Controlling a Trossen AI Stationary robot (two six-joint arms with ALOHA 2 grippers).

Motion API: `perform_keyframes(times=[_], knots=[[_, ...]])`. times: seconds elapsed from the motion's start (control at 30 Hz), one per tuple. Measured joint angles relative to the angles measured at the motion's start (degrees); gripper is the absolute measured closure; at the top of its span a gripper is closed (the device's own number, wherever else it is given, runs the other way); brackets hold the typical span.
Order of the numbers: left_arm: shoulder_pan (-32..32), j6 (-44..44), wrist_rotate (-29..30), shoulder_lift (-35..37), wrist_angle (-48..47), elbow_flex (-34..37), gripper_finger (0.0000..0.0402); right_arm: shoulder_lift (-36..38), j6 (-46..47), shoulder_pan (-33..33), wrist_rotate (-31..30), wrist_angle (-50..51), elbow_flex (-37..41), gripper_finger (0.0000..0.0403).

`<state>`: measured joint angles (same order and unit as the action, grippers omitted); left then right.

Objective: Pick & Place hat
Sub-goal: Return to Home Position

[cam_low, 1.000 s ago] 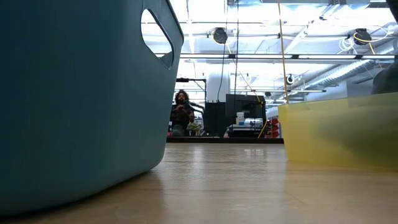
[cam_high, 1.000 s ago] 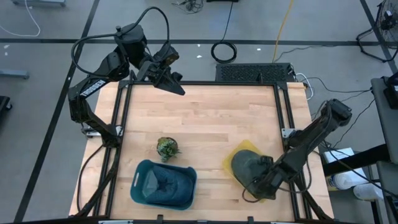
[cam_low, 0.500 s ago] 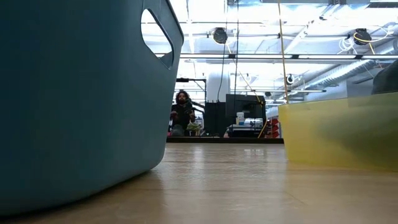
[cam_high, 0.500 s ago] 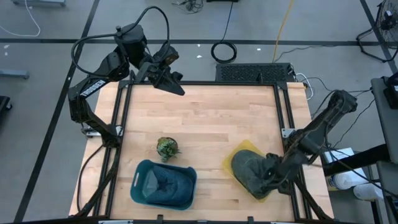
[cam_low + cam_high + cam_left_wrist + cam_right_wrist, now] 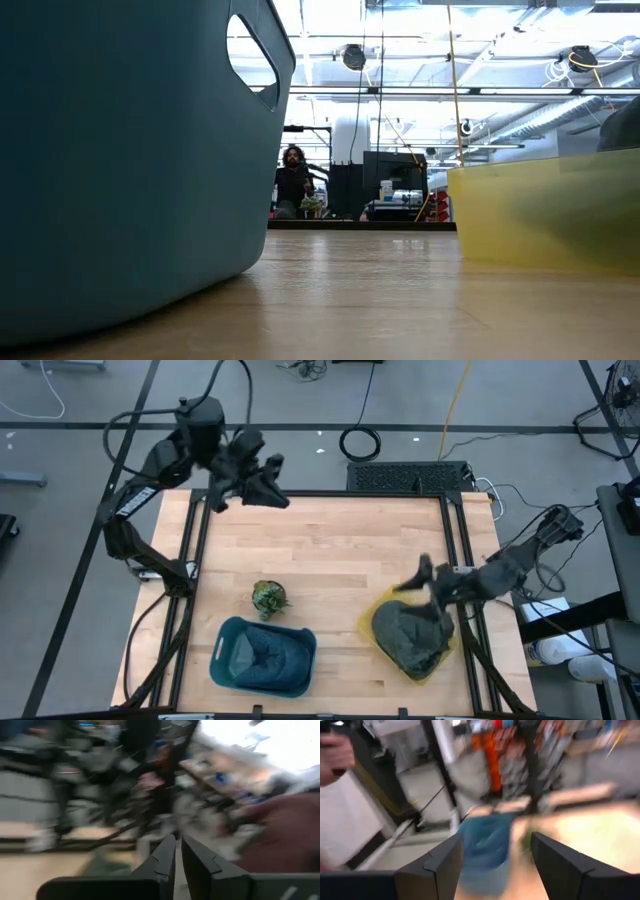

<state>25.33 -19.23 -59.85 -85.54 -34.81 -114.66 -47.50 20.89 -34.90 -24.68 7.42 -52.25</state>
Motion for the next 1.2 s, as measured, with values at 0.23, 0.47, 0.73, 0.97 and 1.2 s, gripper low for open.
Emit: perform_keyframes(times=[0.23, 0.47, 0.73, 0.97, 1.2], knots=[[-0.1, 17.6, 22.8, 5.3, -18.0, 0.0, 0.0364, 8.6, -17.1, 1.1, -5.5, -2.3, -0.1, 0.0181], [-1.8, 23.0, 27.5, 10.7, -18.4, 0.5, 0.0364, 18.0, -17.2, 1.1, -6.9, -0.3, 0.5, 0.0183], [-5.8, 23.0, 36.4, 24.4, -13.3, 16.3, 0.0364, 27.8, -13.8, 1.1, -6.7, -0.4, 8.8, 0.0183], [-9.9, 19.9, 40.2, 40.3, 5.3, 42.0, 0.0364, 36.0, -13.5, 1.1, -4.8, -11.5, 21.0, 0.0181], [-11.2, 14.1, 46.5, 54.4, 17.9, 63.7, 0.0364, 42.3, -22.6, 1.1, -3.8, -20.4, 31.3, 0.0182]])
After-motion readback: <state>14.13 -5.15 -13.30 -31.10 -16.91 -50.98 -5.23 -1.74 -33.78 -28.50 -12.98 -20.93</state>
